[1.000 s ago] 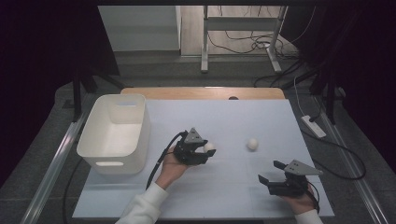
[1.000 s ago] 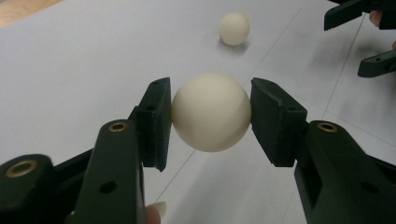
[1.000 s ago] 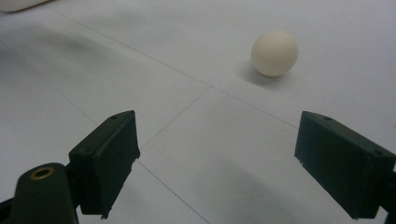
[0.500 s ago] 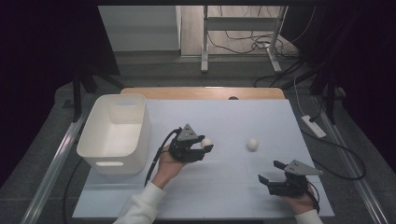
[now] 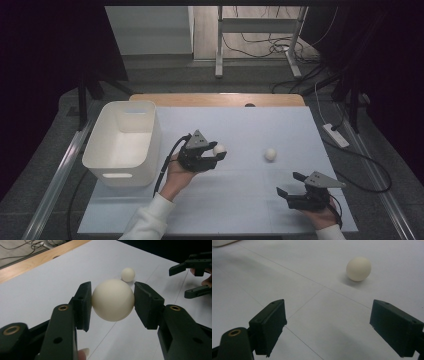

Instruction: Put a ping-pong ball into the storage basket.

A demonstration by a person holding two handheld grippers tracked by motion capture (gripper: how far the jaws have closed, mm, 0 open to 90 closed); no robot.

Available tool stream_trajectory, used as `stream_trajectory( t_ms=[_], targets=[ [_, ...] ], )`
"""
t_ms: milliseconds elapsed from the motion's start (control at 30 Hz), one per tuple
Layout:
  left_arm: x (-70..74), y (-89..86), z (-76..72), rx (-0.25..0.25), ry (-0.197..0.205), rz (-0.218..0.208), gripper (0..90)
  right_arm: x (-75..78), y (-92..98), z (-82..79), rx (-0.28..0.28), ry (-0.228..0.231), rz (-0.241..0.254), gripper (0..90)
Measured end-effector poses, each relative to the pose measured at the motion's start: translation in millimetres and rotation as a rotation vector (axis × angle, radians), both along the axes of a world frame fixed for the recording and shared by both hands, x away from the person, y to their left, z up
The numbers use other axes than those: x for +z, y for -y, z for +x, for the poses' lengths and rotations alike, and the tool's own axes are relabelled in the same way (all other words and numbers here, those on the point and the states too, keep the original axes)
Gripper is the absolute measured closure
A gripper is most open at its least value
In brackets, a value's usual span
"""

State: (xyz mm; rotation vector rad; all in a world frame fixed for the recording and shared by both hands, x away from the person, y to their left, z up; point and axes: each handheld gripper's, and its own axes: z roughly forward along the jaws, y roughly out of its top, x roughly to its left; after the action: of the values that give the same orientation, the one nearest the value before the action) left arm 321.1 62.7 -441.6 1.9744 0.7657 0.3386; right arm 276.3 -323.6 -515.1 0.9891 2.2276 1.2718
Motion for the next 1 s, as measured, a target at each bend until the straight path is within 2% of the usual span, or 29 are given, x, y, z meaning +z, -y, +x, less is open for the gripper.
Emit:
stream_trajectory(
  t_ms=[667,800,1000],
  targets=[
    [14.1,-7.4,-1.2,0.020,0.032,-0.018,50.3,0.0,0.1,0.3,-0.001,0.004,0.001,13.8],
    [17.0,-7.7,-1.0,0.030,0.049,0.002,50.3,-0.1,0.2,0.5,-0.002,0.006,0.002,13.8],
    [20.4,-8.2,-0.7,0.030,0.056,-0.001,50.2,0.0,0.2,0.3,-0.004,0.003,0.003,13.8]
  ],
)
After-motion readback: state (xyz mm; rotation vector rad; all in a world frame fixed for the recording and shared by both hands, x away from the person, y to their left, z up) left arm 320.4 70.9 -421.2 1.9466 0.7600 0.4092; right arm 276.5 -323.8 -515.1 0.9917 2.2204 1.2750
